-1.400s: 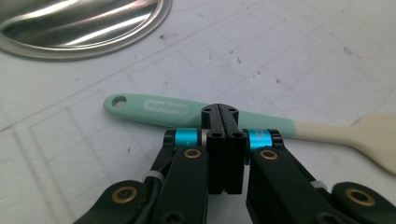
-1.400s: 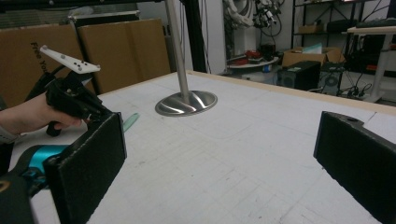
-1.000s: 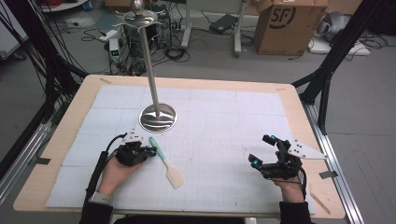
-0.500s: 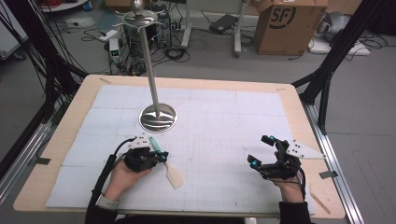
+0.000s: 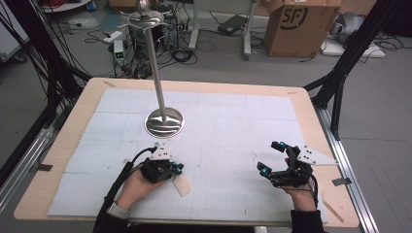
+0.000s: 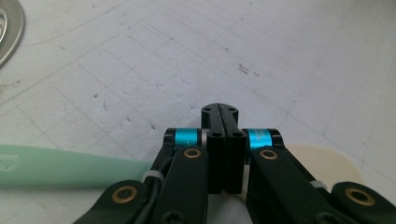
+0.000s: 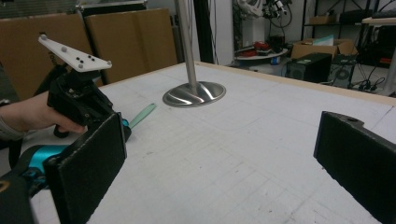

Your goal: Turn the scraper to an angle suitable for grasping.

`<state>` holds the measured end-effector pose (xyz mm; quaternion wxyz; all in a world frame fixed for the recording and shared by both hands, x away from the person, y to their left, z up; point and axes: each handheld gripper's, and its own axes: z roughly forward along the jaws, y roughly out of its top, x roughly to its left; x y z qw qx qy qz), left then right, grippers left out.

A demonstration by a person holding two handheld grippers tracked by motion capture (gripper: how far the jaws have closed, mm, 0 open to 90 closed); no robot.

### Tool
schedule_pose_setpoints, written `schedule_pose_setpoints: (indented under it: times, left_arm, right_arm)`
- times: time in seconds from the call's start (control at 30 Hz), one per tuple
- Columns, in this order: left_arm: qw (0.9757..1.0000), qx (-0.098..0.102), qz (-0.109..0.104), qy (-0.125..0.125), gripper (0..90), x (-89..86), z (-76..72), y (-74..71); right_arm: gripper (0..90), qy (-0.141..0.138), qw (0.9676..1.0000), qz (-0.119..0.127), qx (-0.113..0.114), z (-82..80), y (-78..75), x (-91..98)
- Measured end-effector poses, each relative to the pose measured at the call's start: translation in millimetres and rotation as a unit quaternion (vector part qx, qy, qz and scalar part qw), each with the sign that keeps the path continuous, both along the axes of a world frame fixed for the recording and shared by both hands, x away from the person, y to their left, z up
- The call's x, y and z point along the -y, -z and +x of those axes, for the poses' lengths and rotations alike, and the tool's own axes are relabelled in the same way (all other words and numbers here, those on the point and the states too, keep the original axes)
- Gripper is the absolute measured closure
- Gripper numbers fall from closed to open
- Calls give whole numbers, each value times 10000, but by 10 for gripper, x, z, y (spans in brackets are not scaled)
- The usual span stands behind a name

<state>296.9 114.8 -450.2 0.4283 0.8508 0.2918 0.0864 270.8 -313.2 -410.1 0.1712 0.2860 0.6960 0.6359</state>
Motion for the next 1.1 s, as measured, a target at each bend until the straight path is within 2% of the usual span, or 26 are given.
schedule_pose_setpoints:
  times: [0.03,0.2,0.4,0.47,0.6,0.7,0.8,0.87,0.93,0.97,1.0,1.07,1.1]
  left_arm:
    - [9999,-49,69,72,899,-18,-27,-18]
    - [9996,-135,107,212,899,-107,-84,-35]
    - [9989,-290,-57,377,899,-316,-182,-21]
    - [9985,-267,-71,466,899,-441,-251,-16]
    - [9988,-241,-131,415,898,-514,-290,-6]
    - [9995,-45,-151,264,899,-583,-304,-29]
    - [9994,70,-339,-89,898,-756,-275,-78]
    - [9988,91,-334,-356,898,-885,-255,-92]
    - [9980,102,-245,-569,899,-1001,-234,-88]
    - [9968,174,-35,-782,899,-1068,-220,-69]
    - [9968,174,-35,-782,899,-1068,-220,-69]
    - [9956,267,230,-871,899,-1089,-203,-41]
    - [9951,293,292,-900,899,-1087,-194,-29]
  right_arm:
    - [15,-11,10000,-4,-15,-2,0,-3]
    - [15,-95,9999,-24,-31,-2,3,-20]
    - [15,-182,9998,-94,-60,2,14,-49]
    - [15,-180,9998,-85,-59,2,14,-51]
    - [15,-187,9998,-94,-75,6,19,-63]
    - [15,-225,9996,-131,-112,1,23,-75]
    - [15,-217,9997,-95,-86,-6,16,-68]
    - [15,-207,9997,-96,-77,-1,15,-56]
    - [15,-189,9997,-94,-94,4,18,-55]
    - [15,-187,9997,-101,-76,8,20,-57]
    - [15,-205,9997,-96,-122,1,19,-63]
    - [14,-212,9997,-107,-112,1,20,-66]
    - [15,-213,9997,-120,-94,0,19,-67]
